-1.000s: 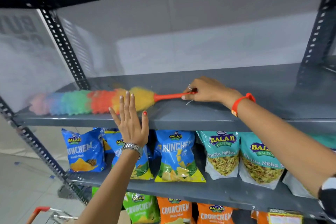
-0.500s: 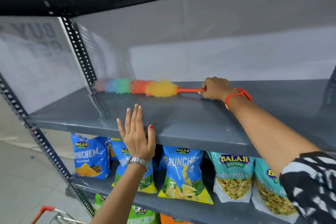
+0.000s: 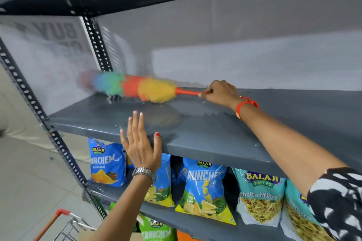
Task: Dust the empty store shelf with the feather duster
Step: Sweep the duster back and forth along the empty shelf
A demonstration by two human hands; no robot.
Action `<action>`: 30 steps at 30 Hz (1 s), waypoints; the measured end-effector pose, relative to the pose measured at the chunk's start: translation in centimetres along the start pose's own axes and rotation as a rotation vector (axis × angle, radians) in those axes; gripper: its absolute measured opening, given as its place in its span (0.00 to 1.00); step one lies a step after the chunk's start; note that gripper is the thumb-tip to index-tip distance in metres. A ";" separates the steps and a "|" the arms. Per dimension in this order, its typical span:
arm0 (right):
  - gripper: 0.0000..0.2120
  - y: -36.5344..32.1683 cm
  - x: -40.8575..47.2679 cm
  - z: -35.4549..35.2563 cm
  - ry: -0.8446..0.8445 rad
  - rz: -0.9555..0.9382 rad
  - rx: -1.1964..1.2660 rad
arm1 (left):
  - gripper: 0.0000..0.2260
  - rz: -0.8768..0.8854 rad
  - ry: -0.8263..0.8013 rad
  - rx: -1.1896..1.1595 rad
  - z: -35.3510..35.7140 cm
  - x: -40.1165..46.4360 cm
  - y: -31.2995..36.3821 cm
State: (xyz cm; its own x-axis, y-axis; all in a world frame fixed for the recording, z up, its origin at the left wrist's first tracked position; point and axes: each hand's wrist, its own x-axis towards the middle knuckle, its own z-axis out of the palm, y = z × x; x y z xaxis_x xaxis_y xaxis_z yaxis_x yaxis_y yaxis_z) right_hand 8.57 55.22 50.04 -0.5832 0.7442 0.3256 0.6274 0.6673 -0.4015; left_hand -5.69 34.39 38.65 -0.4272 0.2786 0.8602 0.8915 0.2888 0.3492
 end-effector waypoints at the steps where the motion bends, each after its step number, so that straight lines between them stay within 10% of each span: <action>1: 0.16 -0.4 0.0 0.2 -0.025 -0.022 0.016 | 0.28 -0.028 0.005 -0.004 0.0 0.3 -0.4; 30: 0.17 -0.3 -1.0 -0.5 0.034 0.106 0.011 | 0.28 0.060 -0.122 0.120 -0.7 0.8 -1.5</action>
State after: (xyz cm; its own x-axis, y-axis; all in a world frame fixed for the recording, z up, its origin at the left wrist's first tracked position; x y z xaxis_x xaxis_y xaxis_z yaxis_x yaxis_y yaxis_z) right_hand 9.20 54.33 50.27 -0.4960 0.8111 0.3099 0.6789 0.5848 -0.4440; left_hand -7.30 33.51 39.06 -0.3958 0.4055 0.8240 0.8945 0.3735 0.2459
